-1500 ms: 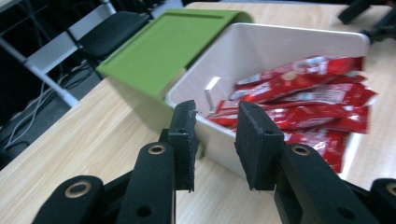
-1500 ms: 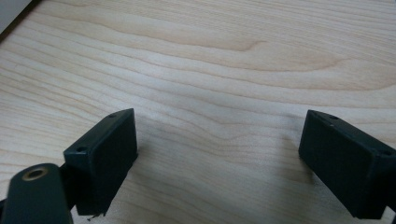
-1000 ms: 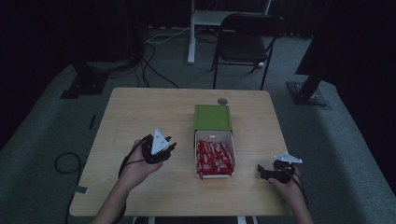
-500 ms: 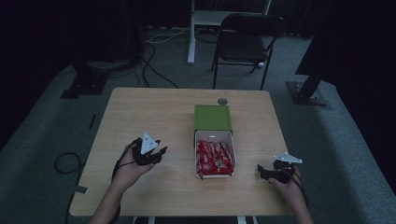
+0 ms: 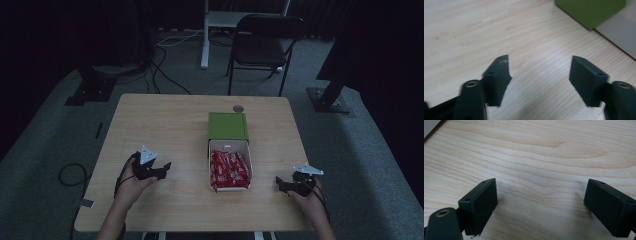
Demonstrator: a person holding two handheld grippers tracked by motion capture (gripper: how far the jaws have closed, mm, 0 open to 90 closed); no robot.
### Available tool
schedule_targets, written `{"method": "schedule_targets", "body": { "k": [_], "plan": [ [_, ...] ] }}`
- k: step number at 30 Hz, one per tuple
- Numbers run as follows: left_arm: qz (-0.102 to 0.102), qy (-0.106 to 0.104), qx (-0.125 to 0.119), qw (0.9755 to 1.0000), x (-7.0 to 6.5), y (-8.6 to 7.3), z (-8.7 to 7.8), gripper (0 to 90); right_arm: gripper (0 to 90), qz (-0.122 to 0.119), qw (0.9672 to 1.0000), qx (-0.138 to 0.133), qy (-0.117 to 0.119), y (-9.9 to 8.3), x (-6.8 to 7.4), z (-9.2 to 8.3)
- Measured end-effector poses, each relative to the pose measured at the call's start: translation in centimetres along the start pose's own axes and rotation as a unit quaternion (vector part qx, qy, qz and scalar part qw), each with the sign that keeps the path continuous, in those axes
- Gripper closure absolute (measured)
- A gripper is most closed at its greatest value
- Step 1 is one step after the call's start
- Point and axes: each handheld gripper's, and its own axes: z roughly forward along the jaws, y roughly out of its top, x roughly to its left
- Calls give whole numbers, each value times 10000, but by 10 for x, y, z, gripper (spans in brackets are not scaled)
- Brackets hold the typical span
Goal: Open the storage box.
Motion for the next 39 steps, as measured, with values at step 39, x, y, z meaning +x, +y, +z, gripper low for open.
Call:
{"method": "schedule_targets", "body": {
  "k": [39],
  "plan": [
    [-1095,1285,796,9824,39,-48,7,92,110,-11,10000,1,18,0,0,0]
  ]
}}
